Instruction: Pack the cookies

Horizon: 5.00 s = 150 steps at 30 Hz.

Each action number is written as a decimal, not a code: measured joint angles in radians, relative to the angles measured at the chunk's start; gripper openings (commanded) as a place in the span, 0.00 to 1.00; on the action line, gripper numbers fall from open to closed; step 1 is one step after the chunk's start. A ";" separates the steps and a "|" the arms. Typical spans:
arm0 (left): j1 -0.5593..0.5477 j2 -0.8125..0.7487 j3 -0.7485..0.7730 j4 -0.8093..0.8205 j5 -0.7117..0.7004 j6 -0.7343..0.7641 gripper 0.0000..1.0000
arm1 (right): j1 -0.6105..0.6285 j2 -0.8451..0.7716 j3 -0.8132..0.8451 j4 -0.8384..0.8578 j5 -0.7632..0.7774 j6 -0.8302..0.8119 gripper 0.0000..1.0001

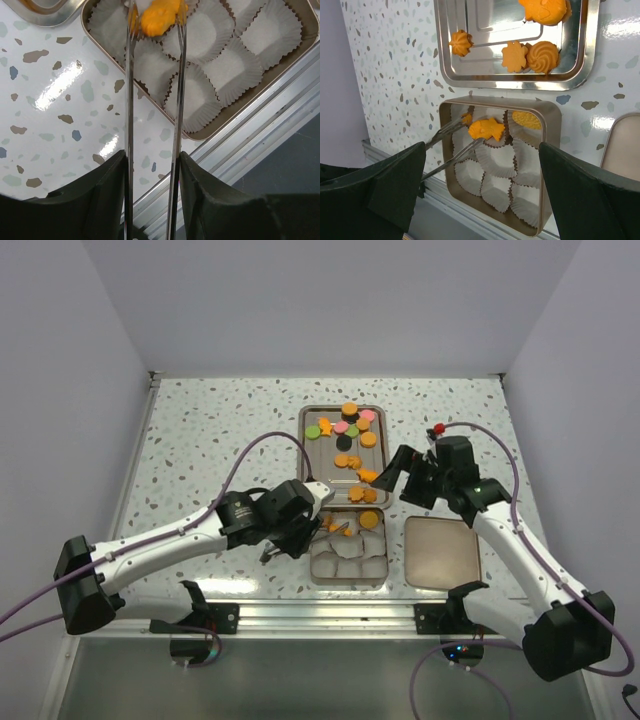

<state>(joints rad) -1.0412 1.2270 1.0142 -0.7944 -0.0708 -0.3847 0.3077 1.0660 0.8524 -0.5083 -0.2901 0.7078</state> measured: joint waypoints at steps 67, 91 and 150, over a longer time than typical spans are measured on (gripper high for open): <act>0.214 0.380 0.234 -0.040 -0.127 0.024 0.53 | 0.000 -0.058 -0.015 -0.127 0.020 -0.097 0.99; 0.236 0.420 0.259 -0.049 -0.117 -0.018 0.33 | 0.016 -0.058 0.008 -0.134 0.046 -0.137 0.99; 0.135 -0.108 0.019 -0.161 0.060 -0.068 0.38 | 0.026 -0.037 -0.124 -0.011 0.006 -0.016 0.99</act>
<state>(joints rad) -0.9066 1.1191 1.0336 -0.9550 -0.0109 -0.4530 0.3340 1.0290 0.7288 -0.5194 -0.2836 0.6922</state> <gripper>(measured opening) 0.394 0.986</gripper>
